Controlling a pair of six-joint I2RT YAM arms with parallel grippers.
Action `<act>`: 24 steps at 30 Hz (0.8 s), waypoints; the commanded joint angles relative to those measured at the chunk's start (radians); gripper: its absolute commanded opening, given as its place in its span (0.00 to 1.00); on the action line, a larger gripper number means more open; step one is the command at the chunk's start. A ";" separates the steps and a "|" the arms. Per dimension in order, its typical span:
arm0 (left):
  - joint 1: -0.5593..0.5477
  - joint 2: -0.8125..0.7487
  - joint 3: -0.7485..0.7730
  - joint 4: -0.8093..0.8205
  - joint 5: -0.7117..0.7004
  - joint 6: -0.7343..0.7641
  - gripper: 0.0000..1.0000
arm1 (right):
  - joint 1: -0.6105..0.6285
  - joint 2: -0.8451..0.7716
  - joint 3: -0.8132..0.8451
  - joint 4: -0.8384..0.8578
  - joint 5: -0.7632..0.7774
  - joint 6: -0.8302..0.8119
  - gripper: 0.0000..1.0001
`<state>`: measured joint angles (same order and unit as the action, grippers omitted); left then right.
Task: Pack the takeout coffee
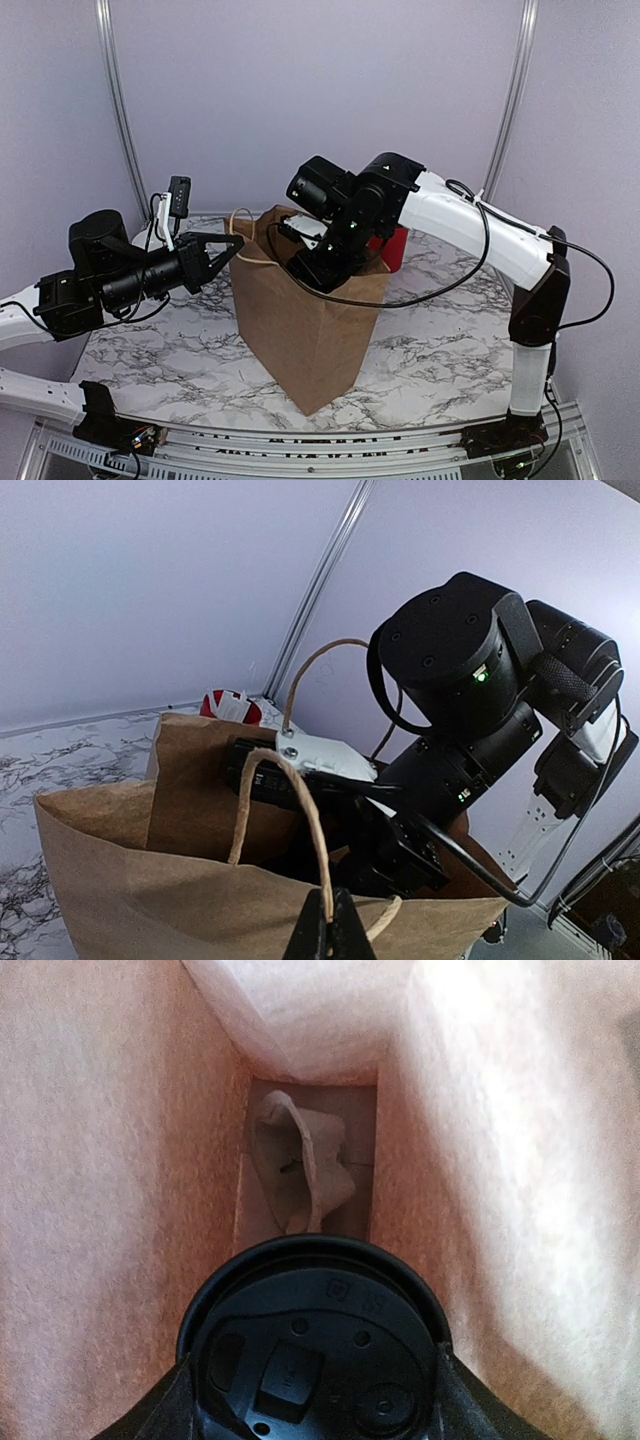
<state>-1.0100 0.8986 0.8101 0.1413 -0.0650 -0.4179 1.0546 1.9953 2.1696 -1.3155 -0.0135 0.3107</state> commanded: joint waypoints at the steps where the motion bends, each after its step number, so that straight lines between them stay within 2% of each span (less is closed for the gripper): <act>1: -0.004 -0.002 0.010 -0.050 -0.049 0.010 0.00 | 0.010 -0.023 -0.013 -0.039 0.002 0.012 0.56; 12: -0.003 0.005 0.012 -0.040 -0.049 0.011 0.00 | 0.017 -0.038 -0.186 0.053 -0.062 0.022 0.56; 24: -0.004 -0.006 0.014 -0.048 -0.051 0.016 0.00 | 0.017 -0.006 -0.220 0.082 -0.062 0.020 0.56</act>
<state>-1.0100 0.9031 0.8101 0.1219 -0.0986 -0.4175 1.0622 1.9762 1.9724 -1.2079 -0.0624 0.3248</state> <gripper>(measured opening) 0.018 0.689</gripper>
